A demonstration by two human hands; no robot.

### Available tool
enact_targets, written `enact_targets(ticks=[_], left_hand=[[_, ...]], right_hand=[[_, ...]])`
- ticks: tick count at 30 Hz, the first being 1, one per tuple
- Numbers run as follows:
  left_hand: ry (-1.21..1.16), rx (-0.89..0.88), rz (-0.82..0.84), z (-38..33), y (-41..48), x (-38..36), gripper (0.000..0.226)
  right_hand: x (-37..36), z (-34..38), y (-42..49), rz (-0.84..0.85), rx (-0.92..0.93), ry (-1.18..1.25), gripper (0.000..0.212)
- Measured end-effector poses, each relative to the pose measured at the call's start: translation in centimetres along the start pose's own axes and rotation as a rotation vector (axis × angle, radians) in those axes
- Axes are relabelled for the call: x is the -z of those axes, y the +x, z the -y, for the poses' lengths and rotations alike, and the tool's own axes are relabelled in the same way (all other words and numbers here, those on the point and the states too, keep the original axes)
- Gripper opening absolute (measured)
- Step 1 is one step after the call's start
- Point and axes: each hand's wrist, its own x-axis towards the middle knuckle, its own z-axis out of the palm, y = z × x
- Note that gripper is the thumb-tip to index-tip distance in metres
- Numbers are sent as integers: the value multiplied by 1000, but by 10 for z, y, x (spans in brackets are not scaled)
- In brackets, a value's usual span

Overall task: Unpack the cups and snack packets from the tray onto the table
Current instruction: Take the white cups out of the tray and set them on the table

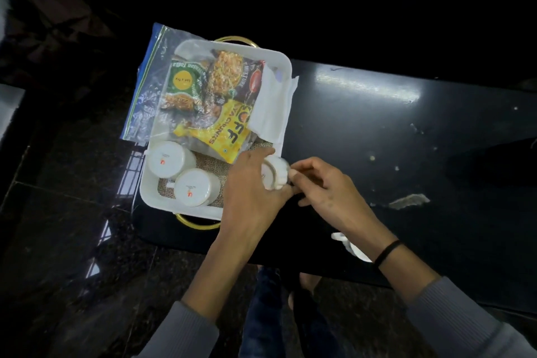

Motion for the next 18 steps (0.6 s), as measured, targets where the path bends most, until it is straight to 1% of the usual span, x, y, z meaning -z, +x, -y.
enact_targets(ticks=[2, 3, 6, 8, 10, 12, 16, 18], left_hand=[[-163, 45, -9, -15, 1, 2, 61], [-245, 75, 9, -21, 2, 2, 58], [-551, 135, 107, -44, 3, -9, 52], [-649, 124, 163, -57, 2, -21, 47], [-668, 94, 237, -70, -2, -37, 46], [-645, 71, 328, -79, -6, -53, 50], [-460, 30, 539, -90, -12, -81, 64], [-342, -15, 616, -93, -17, -93, 72]], right_hand=[[15, 0, -3, -24, -2, 93, 34], [22, 0, -5, -18, -8, 168, 39], [49, -2, -11, 33, -52, 375, 41], [65, -4, -14, 72, -84, 445, 47], [83, -9, -22, 70, -95, 531, 49], [104, -15, -33, 26, -75, 575, 49], [140, -35, -58, -144, -48, 482, 39], [155, -47, -69, -246, -40, 396, 42]])
